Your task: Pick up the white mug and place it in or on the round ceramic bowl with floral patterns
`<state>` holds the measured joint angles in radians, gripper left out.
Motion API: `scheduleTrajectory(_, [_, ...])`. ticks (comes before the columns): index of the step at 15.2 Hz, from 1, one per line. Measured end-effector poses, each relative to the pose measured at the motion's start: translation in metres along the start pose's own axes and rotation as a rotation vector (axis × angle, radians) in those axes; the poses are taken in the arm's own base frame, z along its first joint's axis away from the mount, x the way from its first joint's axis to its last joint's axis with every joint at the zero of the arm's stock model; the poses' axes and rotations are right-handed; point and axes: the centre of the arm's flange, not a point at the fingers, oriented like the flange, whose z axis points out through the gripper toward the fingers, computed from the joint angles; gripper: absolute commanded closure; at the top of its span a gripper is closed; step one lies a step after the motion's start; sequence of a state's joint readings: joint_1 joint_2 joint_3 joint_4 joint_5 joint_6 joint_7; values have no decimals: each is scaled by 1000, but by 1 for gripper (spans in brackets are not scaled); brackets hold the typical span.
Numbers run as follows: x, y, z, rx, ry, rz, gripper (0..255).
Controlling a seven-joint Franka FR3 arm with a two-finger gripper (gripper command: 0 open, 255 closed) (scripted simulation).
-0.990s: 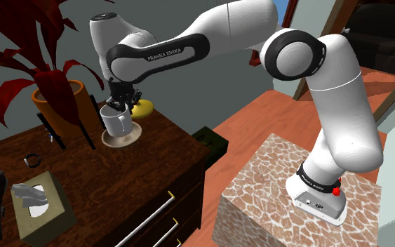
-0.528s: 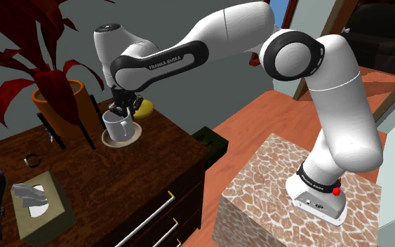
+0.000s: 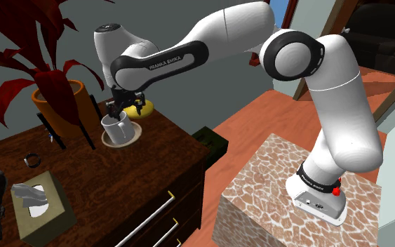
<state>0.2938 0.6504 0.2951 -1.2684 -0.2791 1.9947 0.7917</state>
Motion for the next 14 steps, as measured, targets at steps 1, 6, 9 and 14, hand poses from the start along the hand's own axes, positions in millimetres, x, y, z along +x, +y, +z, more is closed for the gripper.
scheduleTrajectory(1, [0, 0, 0, 0, 0, 0, 0])
scheduleTrajectory(6, [0, 1, -27, 0, 0, 0, 0])
scheduleTrajectory(9, [1, -1, -47, 1, 1, 0, 0])
scheduleTrajectory(14, [0, 0, -50, 0, 0, 0, 0])
